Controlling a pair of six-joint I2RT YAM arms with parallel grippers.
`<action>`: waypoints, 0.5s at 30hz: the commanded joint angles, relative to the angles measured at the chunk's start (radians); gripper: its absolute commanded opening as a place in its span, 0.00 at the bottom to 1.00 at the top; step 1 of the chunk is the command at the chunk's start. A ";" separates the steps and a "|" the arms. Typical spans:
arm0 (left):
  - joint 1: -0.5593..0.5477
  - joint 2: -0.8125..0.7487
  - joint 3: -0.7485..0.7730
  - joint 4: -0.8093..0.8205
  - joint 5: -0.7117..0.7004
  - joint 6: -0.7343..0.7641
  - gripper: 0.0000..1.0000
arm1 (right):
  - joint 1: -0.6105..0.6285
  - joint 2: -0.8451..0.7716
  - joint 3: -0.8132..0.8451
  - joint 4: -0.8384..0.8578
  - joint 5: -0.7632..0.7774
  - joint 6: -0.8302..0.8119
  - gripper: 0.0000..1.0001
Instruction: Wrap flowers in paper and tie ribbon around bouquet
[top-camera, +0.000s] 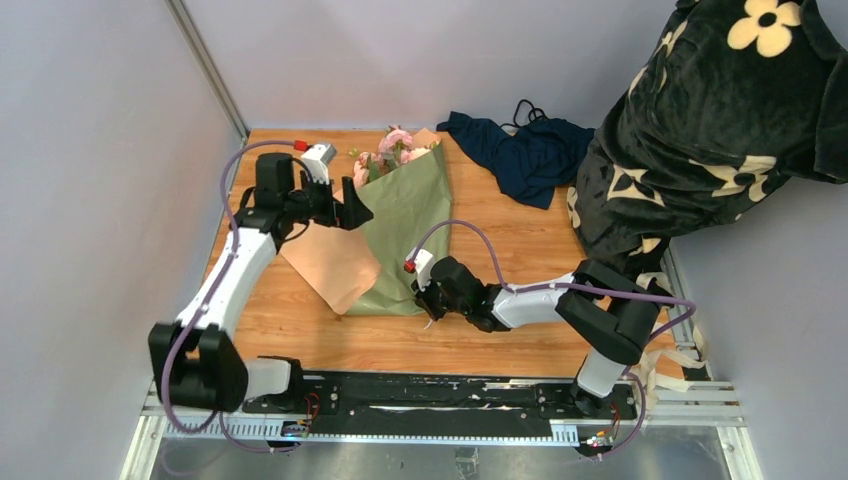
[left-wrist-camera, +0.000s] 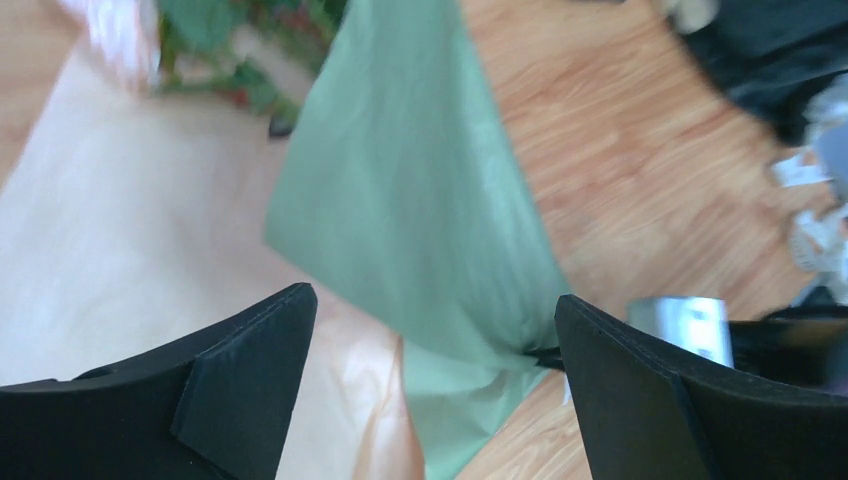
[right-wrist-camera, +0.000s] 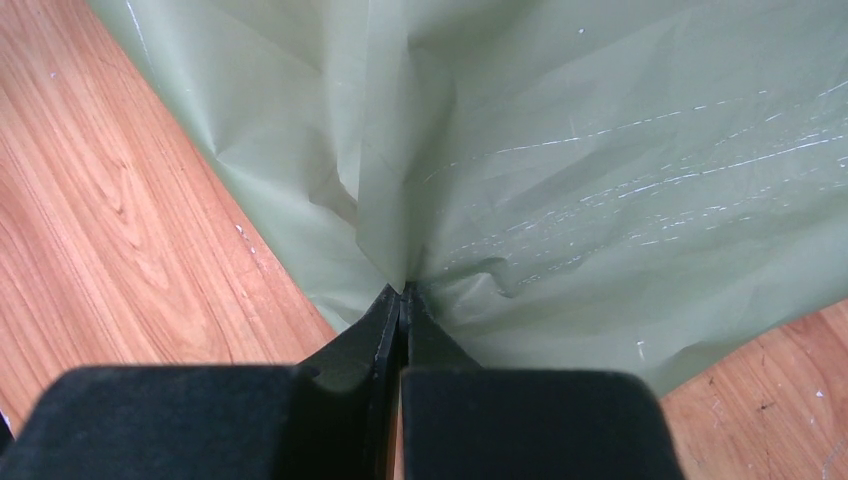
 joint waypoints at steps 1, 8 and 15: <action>-0.007 0.174 0.044 -0.253 -0.127 0.088 1.00 | 0.012 0.043 0.006 -0.077 -0.002 -0.007 0.00; -0.081 0.284 0.048 -0.172 -0.033 0.046 1.00 | 0.012 0.054 0.008 -0.078 0.008 -0.014 0.00; -0.099 0.393 0.139 -0.176 -0.022 0.030 0.57 | 0.012 0.032 0.004 -0.090 0.012 -0.025 0.00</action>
